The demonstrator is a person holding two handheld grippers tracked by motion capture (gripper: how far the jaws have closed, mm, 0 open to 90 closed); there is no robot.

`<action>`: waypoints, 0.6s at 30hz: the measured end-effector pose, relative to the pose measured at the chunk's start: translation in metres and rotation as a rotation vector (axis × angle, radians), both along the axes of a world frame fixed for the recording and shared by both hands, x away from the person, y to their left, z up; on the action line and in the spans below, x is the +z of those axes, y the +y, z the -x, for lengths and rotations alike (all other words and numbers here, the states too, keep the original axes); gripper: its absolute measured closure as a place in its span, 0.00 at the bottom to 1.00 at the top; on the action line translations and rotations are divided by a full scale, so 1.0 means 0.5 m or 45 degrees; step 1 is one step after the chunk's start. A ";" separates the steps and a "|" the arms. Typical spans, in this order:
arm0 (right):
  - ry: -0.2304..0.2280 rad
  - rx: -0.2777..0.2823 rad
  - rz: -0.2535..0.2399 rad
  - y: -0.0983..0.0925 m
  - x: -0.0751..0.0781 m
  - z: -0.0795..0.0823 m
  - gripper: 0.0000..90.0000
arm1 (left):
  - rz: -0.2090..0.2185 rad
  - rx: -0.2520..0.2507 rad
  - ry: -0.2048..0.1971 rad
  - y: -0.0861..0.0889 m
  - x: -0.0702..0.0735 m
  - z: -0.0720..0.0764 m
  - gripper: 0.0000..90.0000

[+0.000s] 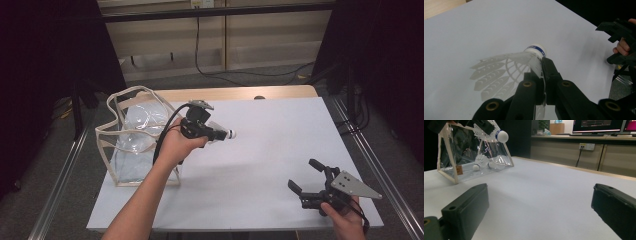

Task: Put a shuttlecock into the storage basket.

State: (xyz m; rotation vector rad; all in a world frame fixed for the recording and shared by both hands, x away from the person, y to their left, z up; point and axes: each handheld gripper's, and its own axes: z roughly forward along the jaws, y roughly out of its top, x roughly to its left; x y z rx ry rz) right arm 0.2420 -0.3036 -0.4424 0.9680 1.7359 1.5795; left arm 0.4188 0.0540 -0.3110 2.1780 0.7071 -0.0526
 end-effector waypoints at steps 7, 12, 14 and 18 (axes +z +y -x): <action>-0.002 -0.002 0.001 -0.001 0.000 0.000 0.01 | -0.001 0.000 0.005 0.007 0.013 -0.002 0.99; -0.001 0.000 0.001 0.000 0.000 0.000 0.01 | -0.013 0.000 0.007 0.011 0.020 -0.002 0.99; -0.001 -0.001 0.001 0.000 0.000 0.000 0.01 | -0.010 -0.005 0.006 0.013 0.024 -0.003 0.99; 0.000 -0.001 0.000 0.000 0.000 0.000 0.01 | -0.014 -0.005 0.006 0.017 0.032 -0.003 0.99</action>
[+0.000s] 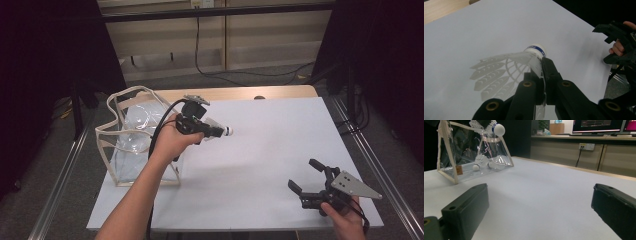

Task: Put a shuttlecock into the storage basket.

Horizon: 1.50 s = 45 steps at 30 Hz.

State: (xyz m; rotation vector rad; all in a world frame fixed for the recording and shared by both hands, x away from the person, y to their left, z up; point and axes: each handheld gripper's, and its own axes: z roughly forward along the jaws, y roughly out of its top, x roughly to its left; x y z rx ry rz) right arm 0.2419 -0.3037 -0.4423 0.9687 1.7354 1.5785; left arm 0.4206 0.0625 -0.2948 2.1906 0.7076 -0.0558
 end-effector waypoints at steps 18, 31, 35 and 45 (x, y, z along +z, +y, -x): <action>-0.001 -0.001 0.001 0.000 0.000 0.000 0.01 | -0.006 0.007 0.017 0.015 0.026 -0.003 0.99; -0.002 -0.001 0.001 0.000 0.001 0.000 0.01 | -0.021 0.014 0.022 0.023 0.042 -0.004 0.99; -0.003 -0.003 0.002 0.000 0.000 0.000 0.01 | -0.028 0.019 0.027 0.025 0.048 -0.005 0.99; -0.001 -0.003 -0.003 0.000 0.000 0.000 0.01 | -0.055 0.017 0.023 0.035 0.069 -0.008 0.99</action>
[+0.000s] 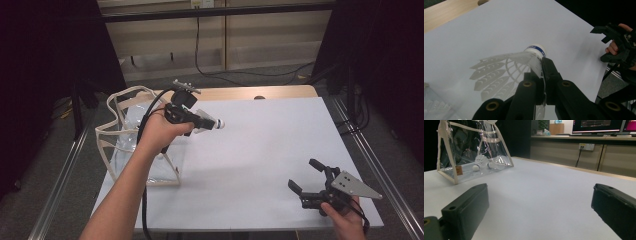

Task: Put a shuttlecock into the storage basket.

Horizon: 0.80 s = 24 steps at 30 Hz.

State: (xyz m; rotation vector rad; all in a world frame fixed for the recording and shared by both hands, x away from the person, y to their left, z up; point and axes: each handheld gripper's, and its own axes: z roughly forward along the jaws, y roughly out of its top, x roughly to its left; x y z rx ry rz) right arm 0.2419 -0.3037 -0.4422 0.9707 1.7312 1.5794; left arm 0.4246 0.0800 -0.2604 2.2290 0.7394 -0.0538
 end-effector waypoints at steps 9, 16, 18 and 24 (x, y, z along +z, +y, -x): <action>0.003 0.003 0.004 0.001 0.000 0.000 0.01 | -0.006 0.004 0.004 0.009 0.011 -0.001 0.99; -0.001 0.001 0.000 0.001 0.000 0.000 0.01 | 0.000 0.018 0.006 0.014 0.021 -0.003 0.99; -0.002 0.002 0.000 0.001 0.000 0.000 0.01 | -0.001 0.020 0.007 0.016 0.025 -0.003 0.99; 0.002 0.002 -0.002 0.002 0.001 0.000 0.01 | 0.001 0.015 0.009 0.023 0.033 -0.006 0.99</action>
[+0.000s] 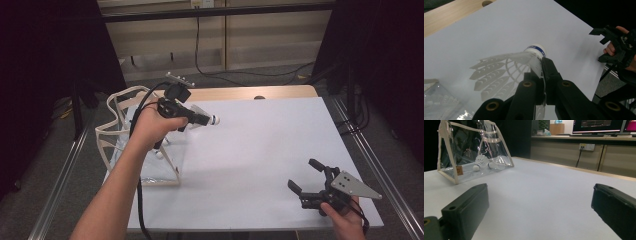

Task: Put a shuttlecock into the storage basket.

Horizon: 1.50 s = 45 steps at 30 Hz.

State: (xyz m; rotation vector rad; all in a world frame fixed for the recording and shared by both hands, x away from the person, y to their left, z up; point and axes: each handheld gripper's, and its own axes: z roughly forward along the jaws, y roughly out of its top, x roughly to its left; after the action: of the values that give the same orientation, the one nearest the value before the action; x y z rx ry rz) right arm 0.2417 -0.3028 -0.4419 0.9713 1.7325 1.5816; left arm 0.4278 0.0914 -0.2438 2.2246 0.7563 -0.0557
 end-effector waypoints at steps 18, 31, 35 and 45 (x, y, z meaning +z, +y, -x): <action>-0.001 -0.001 0.003 -0.001 0.000 -0.001 0.01 | 0.000 0.027 0.010 0.026 0.019 -0.006 0.99; 0.001 -0.004 0.003 0.000 0.000 0.000 0.01 | -0.005 0.035 0.012 0.041 0.035 -0.011 0.99; 0.001 -0.004 0.002 0.000 0.000 0.000 0.01 | -0.007 0.042 0.011 0.047 0.039 -0.013 0.99; 0.001 -0.003 0.002 0.000 0.000 0.000 0.01 | -0.010 0.058 0.018 0.062 0.046 -0.017 0.99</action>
State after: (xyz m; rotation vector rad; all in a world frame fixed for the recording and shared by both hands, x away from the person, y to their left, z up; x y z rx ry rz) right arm 0.2417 -0.3026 -0.4419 0.9723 1.7326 1.5783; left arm 0.4362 0.1222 -0.2207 2.2157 0.8156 -0.0465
